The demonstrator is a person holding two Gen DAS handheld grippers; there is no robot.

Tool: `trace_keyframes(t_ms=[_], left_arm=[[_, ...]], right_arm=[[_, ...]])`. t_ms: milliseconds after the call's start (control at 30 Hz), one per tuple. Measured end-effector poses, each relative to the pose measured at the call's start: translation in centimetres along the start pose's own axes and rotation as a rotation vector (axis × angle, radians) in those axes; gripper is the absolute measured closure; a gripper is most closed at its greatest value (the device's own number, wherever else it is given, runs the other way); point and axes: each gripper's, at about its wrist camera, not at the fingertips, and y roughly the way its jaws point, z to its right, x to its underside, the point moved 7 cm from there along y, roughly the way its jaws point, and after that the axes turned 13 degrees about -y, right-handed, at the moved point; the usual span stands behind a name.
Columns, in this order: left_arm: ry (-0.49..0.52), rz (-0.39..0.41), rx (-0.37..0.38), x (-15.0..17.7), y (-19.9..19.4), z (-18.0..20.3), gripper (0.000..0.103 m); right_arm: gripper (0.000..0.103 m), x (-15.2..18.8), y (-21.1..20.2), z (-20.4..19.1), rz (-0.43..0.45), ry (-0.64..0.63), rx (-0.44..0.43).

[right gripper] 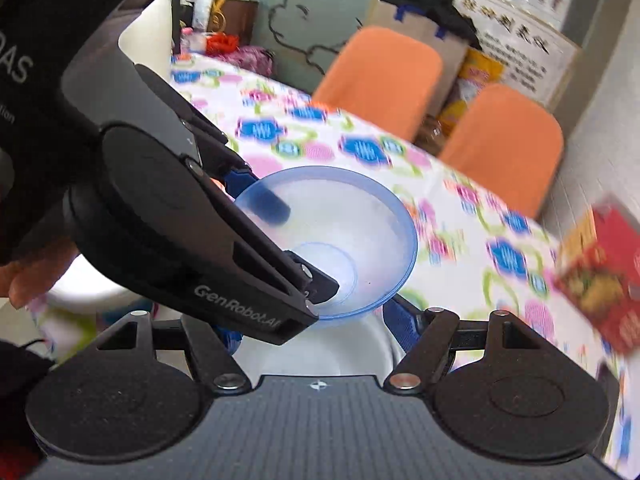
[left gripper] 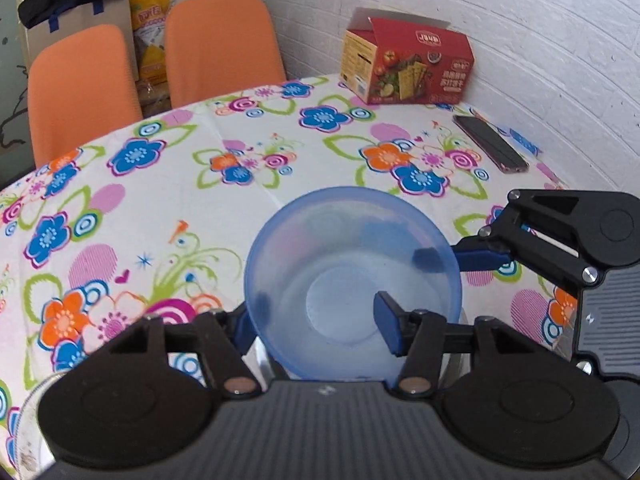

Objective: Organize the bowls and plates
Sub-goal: 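Lower the blue bowl into the white bowl and open the left tool, then grasp the rim of the nested bowl stack with the left tool and lift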

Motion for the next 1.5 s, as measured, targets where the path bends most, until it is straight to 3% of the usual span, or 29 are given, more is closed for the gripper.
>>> trace_keyframes(t_ms=[67,133,267,400,633,767,900,1100,1500], left_arm=[[0.016,-0.009,-0.008,0.7,0.6,0.5,0.046],[0.031,-0.003,-0.039,1.1,1.1,0.7,0.038],[0.043,0.019,-0.085,1.1,1.0,0.2,0.032],[0.008,0.016,-0.066,0.8,0.0,-1.0,0.029],[-0.045,0.079,-0.054,0.5,-2.5,-2.7,0.027],[-0.052,0.065,-0.069,0.7,-2.0,-3.2,0.026],[-0.070,0.027,-0.082,0.7,-0.7,-3.9,0.026],[-0.044,-0.032,-0.093,0.1,2.3,-3.8,0.026],[-0.020,-0.098,-0.104,1.1,5.7,-3.8,0.026]], right_arm=[[0.044,1.5,0.0,-0.2,-0.002,0.030,-0.008],[0.044,2.7,0.0,-0.3,0.010,0.064,-0.020],[0.045,4.8,-0.2,-0.6,0.019,0.118,-0.040],[0.045,6.3,-1.2,-0.5,0.021,0.137,-0.047],[0.045,8.7,-4.4,-0.4,0.037,0.213,-0.053],[0.045,8.1,-5.5,0.2,0.080,0.250,-0.022],[0.045,7.3,-3.9,1.3,0.089,0.293,0.002],[0.045,7.6,0.4,2.8,0.002,0.328,0.019],[0.045,8.3,4.3,2.5,-0.089,0.359,-0.049]])
